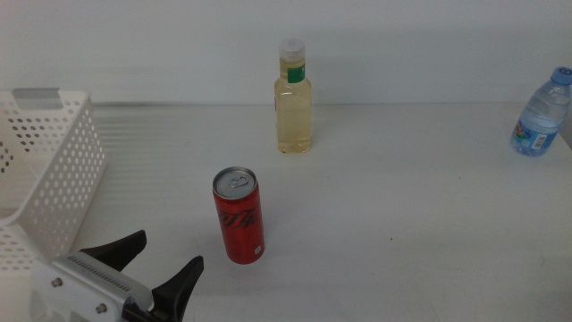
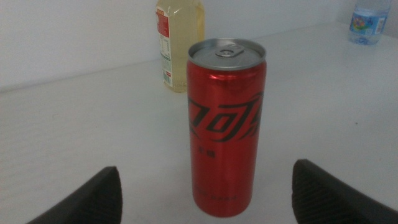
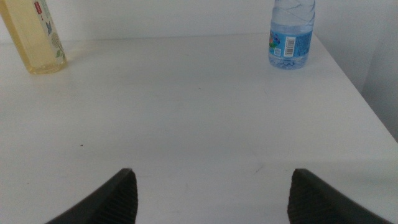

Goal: Use arms to grab the bottles and put them into the dustbin to the left of the table.

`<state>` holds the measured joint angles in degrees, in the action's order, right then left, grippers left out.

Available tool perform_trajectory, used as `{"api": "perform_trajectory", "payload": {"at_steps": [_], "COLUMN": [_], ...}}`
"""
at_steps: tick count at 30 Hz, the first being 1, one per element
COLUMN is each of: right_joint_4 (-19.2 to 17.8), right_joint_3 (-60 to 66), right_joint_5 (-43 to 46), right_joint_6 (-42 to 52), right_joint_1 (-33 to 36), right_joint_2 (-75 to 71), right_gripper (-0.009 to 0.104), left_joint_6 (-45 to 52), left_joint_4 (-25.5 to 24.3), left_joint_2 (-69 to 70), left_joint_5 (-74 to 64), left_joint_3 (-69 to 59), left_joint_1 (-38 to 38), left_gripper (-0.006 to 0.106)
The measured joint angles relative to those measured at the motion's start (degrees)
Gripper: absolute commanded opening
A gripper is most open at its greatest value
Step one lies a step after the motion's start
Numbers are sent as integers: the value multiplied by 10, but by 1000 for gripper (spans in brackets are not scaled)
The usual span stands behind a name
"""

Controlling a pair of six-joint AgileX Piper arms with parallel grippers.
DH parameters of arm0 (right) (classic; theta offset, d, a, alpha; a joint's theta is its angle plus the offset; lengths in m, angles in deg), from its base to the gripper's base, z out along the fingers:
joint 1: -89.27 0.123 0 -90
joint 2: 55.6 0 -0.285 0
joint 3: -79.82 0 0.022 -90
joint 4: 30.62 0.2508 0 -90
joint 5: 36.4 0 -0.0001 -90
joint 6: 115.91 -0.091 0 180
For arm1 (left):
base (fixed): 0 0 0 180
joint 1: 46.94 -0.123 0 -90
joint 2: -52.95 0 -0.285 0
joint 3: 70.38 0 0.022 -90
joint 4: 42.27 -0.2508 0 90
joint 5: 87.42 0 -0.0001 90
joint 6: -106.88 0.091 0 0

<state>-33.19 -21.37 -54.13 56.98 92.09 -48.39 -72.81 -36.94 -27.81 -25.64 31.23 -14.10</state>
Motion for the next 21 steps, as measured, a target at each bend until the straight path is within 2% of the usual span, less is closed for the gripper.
{"api": "perform_trajectory", "payload": {"at_steps": [21], "right_joint_4": [0], "right_joint_3": [0], "right_joint_5": [0], "right_joint_6": [0], "right_joint_1": [0], "right_joint_2": [0], "right_gripper": [63], "left_joint_6": [-37], "left_joint_4": [-12], "left_joint_2": [-11], "left_joint_5": [30], "left_joint_3": [1], "left_joint_1": [0], "left_gripper": [90]}}
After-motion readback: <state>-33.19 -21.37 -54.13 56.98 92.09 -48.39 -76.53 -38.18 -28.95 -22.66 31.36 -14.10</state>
